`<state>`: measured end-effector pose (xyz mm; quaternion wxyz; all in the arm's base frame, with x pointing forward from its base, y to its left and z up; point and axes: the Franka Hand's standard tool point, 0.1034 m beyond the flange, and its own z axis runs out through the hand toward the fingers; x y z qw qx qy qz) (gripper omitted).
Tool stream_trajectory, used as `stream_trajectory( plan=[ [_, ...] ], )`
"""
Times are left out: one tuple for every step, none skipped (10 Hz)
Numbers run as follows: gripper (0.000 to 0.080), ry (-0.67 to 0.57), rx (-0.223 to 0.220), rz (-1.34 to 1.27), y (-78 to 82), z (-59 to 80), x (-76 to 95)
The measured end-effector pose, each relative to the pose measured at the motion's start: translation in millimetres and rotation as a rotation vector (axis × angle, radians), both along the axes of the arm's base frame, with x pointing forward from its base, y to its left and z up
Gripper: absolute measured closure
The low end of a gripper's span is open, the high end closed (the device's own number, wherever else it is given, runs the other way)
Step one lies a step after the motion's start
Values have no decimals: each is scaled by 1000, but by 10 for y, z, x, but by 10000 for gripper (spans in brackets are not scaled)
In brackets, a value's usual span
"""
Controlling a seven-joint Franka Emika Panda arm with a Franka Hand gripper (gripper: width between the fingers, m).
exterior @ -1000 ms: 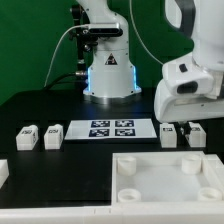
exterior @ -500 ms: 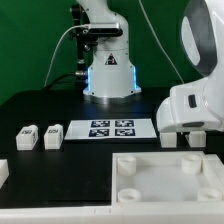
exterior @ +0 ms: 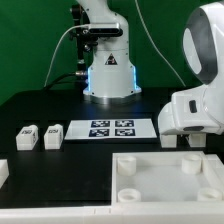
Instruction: Assemble one leg
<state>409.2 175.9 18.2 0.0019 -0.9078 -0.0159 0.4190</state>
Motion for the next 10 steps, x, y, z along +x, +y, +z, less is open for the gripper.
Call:
stream_trajectory(
  plan=[
    [151,2,-3,1,-12,-23,-72],
    [151,8,-4,2,-20,-46,-109],
    [151,12,-5,1,-22,-78,-127],
    [151,17,-5,1,-24,-98,-143],
    [151,17,-5,2,-25,-98,-142],
    [151,17,-5,2,-26,-98,-142],
    [266,17,-5,2,-26,-98,-142],
    [401,17,-5,2,-27,-98,-141],
    [510,17,-5,2,-27,-98,-141],
    [510,17,-5,2,-27,-98,-141]
  ],
)
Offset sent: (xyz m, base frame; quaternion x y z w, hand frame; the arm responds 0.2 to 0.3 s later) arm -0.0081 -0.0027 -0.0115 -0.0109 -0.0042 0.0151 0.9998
